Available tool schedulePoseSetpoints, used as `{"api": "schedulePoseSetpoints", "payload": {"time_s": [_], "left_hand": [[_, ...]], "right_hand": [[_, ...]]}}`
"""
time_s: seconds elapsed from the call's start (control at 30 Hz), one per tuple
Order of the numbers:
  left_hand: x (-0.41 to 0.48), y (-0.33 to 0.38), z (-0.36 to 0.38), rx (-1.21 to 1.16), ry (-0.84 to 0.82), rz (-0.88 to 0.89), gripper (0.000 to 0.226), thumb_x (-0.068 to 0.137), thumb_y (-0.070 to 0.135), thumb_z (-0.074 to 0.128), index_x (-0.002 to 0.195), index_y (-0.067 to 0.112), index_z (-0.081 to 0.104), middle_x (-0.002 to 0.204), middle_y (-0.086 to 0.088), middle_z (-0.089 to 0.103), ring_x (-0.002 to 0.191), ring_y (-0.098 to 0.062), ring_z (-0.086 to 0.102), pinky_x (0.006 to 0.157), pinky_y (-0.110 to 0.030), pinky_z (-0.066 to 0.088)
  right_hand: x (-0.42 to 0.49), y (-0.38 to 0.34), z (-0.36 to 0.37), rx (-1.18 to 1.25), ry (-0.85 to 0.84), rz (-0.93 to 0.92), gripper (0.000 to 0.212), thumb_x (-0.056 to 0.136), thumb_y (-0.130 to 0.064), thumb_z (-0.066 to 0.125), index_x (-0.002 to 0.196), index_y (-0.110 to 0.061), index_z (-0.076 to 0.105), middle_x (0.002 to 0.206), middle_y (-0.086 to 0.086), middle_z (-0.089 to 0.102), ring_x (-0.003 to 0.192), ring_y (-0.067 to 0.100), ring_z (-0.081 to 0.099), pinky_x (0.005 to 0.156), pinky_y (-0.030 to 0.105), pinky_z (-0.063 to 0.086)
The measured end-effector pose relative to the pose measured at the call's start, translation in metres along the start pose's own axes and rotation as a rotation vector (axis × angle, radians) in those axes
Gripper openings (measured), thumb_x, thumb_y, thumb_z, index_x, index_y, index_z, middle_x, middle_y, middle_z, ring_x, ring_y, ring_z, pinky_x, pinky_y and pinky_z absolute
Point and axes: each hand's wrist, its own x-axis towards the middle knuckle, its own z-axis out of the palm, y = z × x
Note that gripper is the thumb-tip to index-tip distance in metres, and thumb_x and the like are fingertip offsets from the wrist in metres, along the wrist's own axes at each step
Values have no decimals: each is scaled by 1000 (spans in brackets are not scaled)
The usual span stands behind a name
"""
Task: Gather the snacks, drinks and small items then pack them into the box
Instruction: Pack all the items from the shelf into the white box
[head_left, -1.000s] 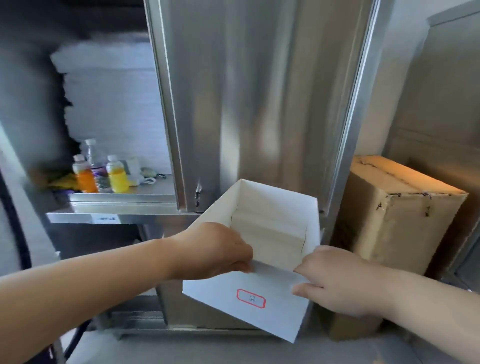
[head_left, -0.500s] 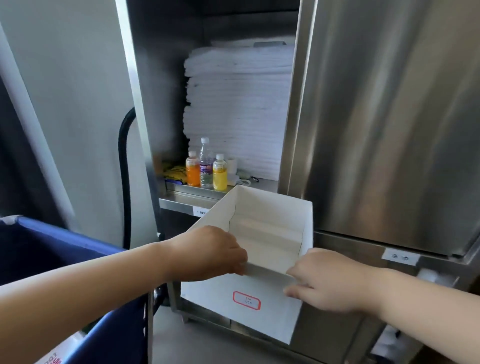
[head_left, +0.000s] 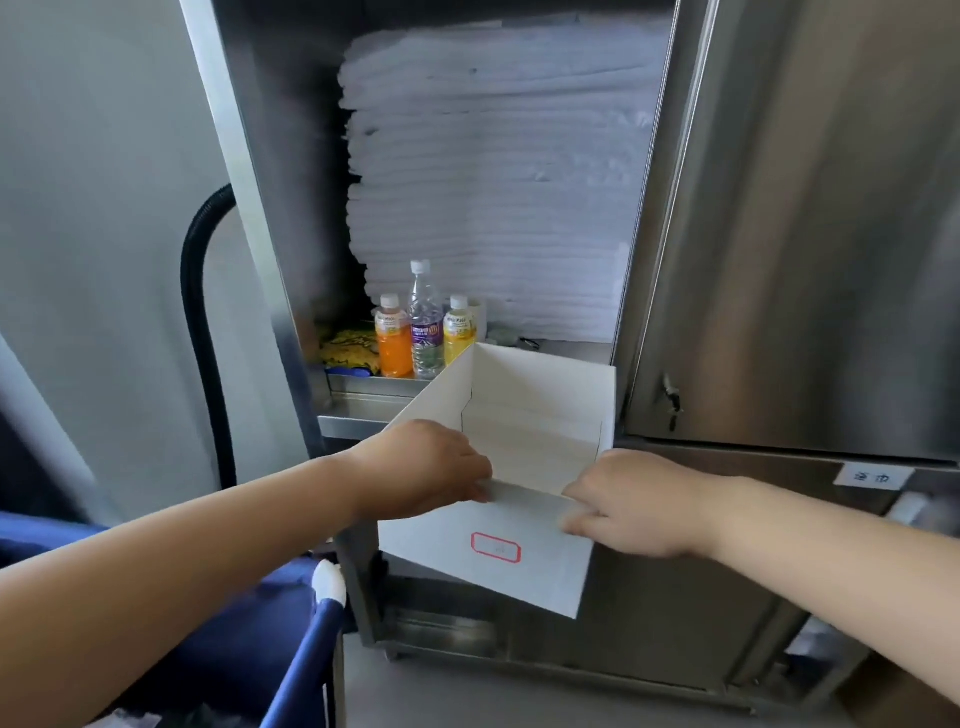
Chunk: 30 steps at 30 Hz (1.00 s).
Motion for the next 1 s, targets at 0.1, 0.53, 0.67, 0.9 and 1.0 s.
{"api": "schedulePoseSetpoints", "payload": {"time_s": [0.1,0.53,0.67,0.9,1.0], "left_hand": [[0,-15,10,-35,3,19,23,97,36,48,102,20,63,90,2,66,83,-20,60,76,-27,43],[-10,-53,32,-47,-6,-10,26,97,40,45,106,24,63,96,4,67,88,-20,59,78,-30,43],[-16,-70,33,-18,-61,-41,26,97,44,43,110,30,61,102,9,66,95,-15,57,83,-29,45],[-25,-91,39,5,-127,-76,25,97,43,42,114,34,58,109,13,63,103,-10,54,83,-25,42],[-25,-95,39,-17,-117,-107,25,97,42,43,115,33,58,111,13,63,105,-11,54,83,-25,42]], "right_hand": [[15,-1,1,-6,-29,32,42,97,-44,41,62,-24,32,63,-6,40,69,21,44,67,33,38],[51,-14,13,-10,-26,62,37,97,-45,41,70,-20,40,66,-5,42,76,21,47,65,33,34],[56,-18,15,-44,-3,-18,31,96,-47,44,103,-18,49,84,-4,49,90,21,52,76,33,41],[55,-1,16,-74,41,-173,40,97,-28,46,137,-25,40,134,-7,46,124,10,37,104,24,29],[62,9,11,-97,84,-155,37,99,-32,43,135,-25,43,131,-8,49,121,9,39,100,22,29]]}}
